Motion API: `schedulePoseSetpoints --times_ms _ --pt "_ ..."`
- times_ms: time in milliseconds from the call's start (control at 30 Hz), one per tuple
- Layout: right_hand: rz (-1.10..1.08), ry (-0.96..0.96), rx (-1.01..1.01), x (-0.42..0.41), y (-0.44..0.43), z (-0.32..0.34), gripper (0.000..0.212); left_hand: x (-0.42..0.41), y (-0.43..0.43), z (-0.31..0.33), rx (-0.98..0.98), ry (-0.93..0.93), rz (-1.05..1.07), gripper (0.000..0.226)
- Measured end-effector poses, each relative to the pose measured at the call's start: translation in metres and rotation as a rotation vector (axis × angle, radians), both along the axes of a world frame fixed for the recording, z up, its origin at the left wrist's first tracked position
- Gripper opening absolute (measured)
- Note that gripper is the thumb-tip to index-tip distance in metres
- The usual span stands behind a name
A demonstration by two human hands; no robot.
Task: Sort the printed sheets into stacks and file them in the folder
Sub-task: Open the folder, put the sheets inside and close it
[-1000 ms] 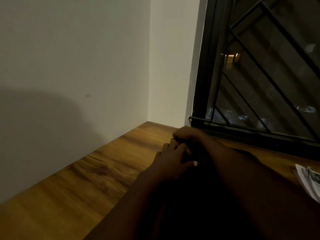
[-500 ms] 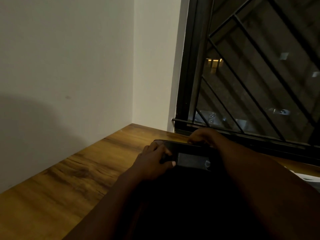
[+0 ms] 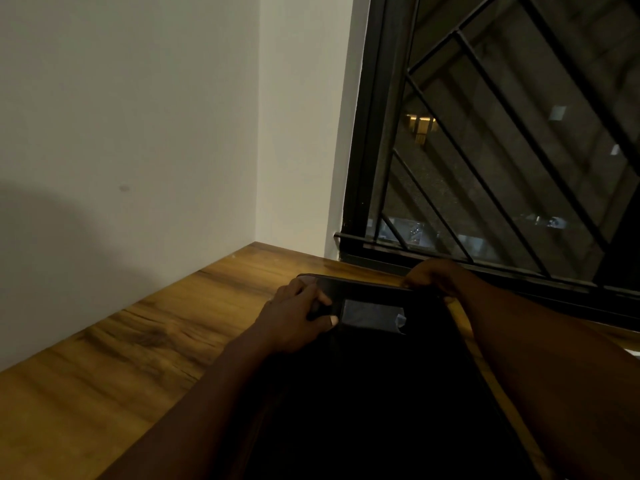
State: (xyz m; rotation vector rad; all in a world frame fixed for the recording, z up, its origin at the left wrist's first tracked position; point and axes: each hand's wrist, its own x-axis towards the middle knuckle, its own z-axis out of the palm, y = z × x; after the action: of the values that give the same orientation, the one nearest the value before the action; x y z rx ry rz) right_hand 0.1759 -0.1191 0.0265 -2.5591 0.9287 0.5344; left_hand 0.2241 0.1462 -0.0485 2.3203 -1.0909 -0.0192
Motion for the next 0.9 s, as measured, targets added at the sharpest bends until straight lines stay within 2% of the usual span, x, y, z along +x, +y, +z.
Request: schedulePoseSetpoints --times_ms 67,233,433,600,767,900 --pt "-0.023 -0.048 0.019 -0.009 -0.006 -0.005 0.024 0.0 0.0 0.0 -0.001 -0.002 0.0 0.038" --pt "-0.223 -0.369 0.171 -0.032 -0.018 -0.02 0.024 -0.001 0.0 0.001 -0.011 -0.012 -0.003 0.038" --pt "-0.313 -0.455 0.207 -0.065 -0.018 -0.028 0.041 -0.002 0.001 0.002 -0.012 -0.004 -0.002 0.038" --pt "-0.31 -0.612 0.28 -0.096 -0.021 -0.05 0.016 -0.003 0.0 0.002 -0.029 -0.008 0.009 0.036" --pt "-0.334 -0.83 0.251 -0.122 -0.002 -0.066 0.031 -0.005 0.0 0.002 -0.014 -0.013 0.01 0.033" --pt "-0.357 -0.855 0.249 -0.136 0.012 -0.068 0.005 -0.008 0.003 0.004 -0.045 -0.032 0.014 0.031"
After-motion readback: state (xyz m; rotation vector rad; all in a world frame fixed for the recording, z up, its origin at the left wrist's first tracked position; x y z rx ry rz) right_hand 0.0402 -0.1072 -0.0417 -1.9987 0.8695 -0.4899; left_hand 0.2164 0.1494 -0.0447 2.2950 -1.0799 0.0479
